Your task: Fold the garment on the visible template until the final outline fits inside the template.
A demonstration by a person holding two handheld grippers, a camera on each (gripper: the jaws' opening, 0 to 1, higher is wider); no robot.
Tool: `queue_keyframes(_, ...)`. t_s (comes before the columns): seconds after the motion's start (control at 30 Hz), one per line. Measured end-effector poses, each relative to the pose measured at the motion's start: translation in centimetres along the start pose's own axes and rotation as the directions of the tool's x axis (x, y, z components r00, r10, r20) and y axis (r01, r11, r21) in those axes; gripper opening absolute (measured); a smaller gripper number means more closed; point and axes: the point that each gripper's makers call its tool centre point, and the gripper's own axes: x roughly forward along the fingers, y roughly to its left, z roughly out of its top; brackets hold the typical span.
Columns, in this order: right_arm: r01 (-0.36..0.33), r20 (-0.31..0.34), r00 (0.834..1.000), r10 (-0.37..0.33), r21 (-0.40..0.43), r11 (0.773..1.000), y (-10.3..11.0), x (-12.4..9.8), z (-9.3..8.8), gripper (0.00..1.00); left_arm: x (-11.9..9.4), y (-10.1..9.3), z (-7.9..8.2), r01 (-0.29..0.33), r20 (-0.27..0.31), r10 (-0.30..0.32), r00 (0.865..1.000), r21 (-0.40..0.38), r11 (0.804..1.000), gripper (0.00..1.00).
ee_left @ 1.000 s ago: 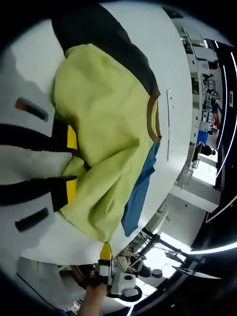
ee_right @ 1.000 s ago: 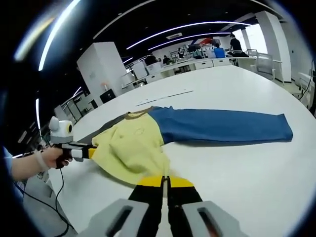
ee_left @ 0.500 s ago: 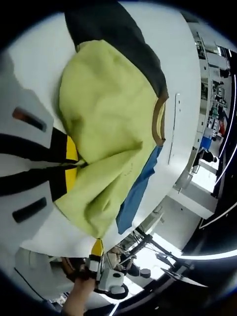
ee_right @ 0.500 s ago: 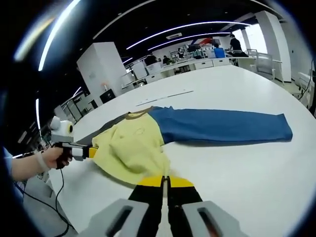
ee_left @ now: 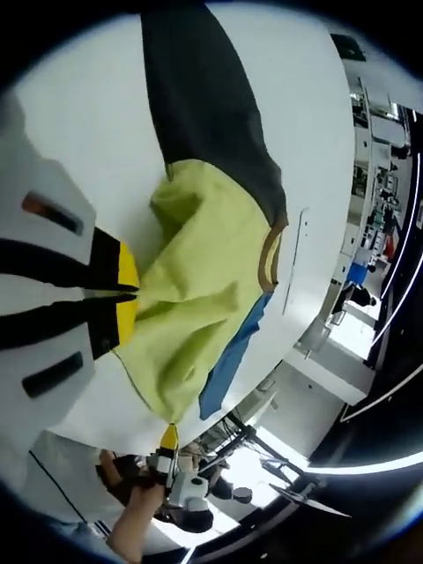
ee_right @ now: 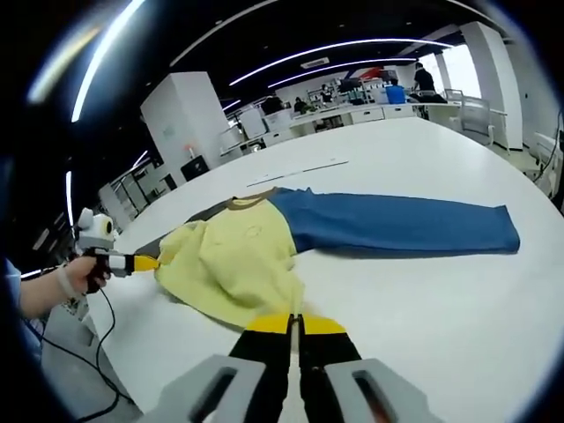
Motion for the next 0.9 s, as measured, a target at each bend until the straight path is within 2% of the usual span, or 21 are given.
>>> queue_keyframes(0.43,0.007,-0.009,1.0,-0.007,-0.001,1.0,0.1,-1.8,-1.1,0.0,-4.4,2.3,-2.6,-0.056,-0.006,0.056,0.998,-0.054,0.997,0.0)
queue_keyframes(0.8,-0.022,-0.056,0.998,0.021,-0.003,1.0,1.4,-3.5,-3.9,0.0,-7.2,2.6,-4.3,-0.062,-0.059,0.057,0.997,-0.074,0.995,0.0)
queue_keyframes(0.9,-0.033,-0.06,0.998,0.034,0.022,0.999,1.9,-3.8,-4.5,0.0,-7.7,2.7,-4.9,-0.064,-0.074,0.058,0.996,-0.08,0.995,0.0)
